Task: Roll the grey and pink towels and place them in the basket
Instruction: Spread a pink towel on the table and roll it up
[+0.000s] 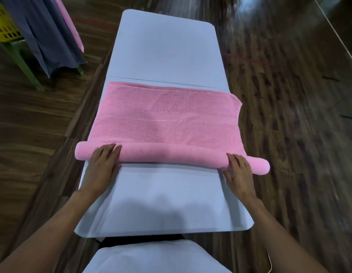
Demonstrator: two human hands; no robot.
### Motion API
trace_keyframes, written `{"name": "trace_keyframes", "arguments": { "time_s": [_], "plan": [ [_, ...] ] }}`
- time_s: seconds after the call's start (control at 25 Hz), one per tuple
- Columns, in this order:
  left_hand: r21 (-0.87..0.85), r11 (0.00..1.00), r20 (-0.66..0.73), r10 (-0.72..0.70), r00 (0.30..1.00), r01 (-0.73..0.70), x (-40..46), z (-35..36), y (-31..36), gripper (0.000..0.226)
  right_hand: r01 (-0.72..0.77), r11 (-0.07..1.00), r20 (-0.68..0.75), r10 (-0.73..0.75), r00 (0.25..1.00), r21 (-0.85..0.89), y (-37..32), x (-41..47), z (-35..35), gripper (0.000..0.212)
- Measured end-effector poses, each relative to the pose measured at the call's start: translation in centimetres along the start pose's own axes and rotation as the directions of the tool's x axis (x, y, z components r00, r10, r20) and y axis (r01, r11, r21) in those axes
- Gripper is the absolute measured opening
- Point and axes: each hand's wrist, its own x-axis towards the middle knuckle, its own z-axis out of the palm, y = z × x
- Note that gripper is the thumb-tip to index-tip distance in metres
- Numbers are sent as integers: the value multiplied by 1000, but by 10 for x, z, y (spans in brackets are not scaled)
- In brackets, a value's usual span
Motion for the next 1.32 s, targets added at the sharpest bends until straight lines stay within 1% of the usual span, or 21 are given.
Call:
{"name": "trace_keyframes", "arguments": {
  "time_s": [0.04, 0.12, 0.28, 0.36, 0.4, 0.44, 0.48, 0.52, 0.56, 0.6, 0.64, 0.68, 0.72, 0.76, 0.84, 0.92, 0.96, 1.04, 1.2, 1.24, 1.32],
  "plan": [
    [-15, 1000, 20, -7, 1000, 7, 9, 1, -2, 55, -6, 1000, 7, 6, 1000, 17, -1, 9, -3, 47],
    [-41, 999, 37, -23, 999, 25, 24, 2, -3, 53, -14, 999, 29, 13, 1000, 33, -3, 23, -7, 37],
    [-72, 997, 106, -5, 994, 13, 25, -4, -14, 44, 41, 999, 161, -44, 986, 21, 4, 21, -16, 40],
    [-92, 995, 217, 62, 974, -42, 20, -10, -27, 42, 43, 998, 281, -53, 958, 43, 12, 16, -22, 38],
    [-114, 992, 304, 83, 949, -50, 22, -14, -31, 42, -1, 997, 351, -27, 936, 80, 14, 17, -26, 36],
    [-145, 989, 390, 83, 917, -28, 28, -18, -35, 42, -81, 985, 419, 11, 908, 151, 14, 22, -31, 36],
    [-175, 984, 473, 62, 879, 25, 37, -22, -35, 42, -172, 956, 446, 50, 894, 238, 13, 28, -35, 37],
    [-217, 973, 489, 41, 871, 76, 46, -25, -35, 42, -244, 915, 416, 95, 904, 322, 9, 34, -38, 37],
    [-274, 954, 452, 15, 892, 123, 53, -27, -32, 41, -277, 893, 331, 157, 930, 354, 4, 38, -39, 34],
    [-309, 943, 338, -11, 941, 122, 56, -27, -28, 37, -271, 913, 194, 219, 956, 305, -1, 38, -39, 28],
    [-290, 953, 193, -34, 981, 90, 54, -28, -21, 32, -258, 947, 48, 254, 966, 190, -8, 33, -36, 22],
    [-228, 972, 63, -40, 997, 53, 47, -25, -15, 26, -234, 970, -59, 238, 969, 68, -14, 25, -30, 18],
    [-166, 986, -27, -32, 999, 27, 36, -21, -7, 21, -203, 979, -109, 201, 973, -11, -17, 14, -21, 20],
    [-125, 992, -71, -17, 997, 8, 23, -17, 0, 22, -163, 986, -115, 157, 981, -38, -17, 2, -13, 27],
    [-76, 997, -62, 12, 998, -17, 6, -9, 6, 35, -79, 997, -50, 77, 996, -23, -12, -10, -2, 48],
    [-36, 999, 1, 21, 1000, -21, 7, 0, 2, 52, -35, 999, 28, 34, 999, 10, -2, 0, -2, 59],
    [-16, 1000, 24, 23, 999, -22, 14, 2, 0, 58, -36, 999, 65, 35, 997, 27, 0, 8, -4, 58],
    [-22, 1000, 47, 18, 999, -17, 30, 3, -2, 61, -63, 996, 118, 56, 991, 59, -1, 26, -10, 53],
    [-83, 996, 103, -6, 995, 14, 37, 1, -8, 49, -82, 992, 188, 62, 980, 99, -1, 36, -17, 39],
    [-87, 996, 135, -7, 991, 18, 34, -1, -12, 46, -74, 992, 207, 52, 977, 99, 1, 32, -17, 36],
    [-118, 993, 249, 47, 967, -18, 30, -6, -18, 43, -62, 993, 280, 31, 959, 101, 10, 27, -17, 34]
  ]
}}
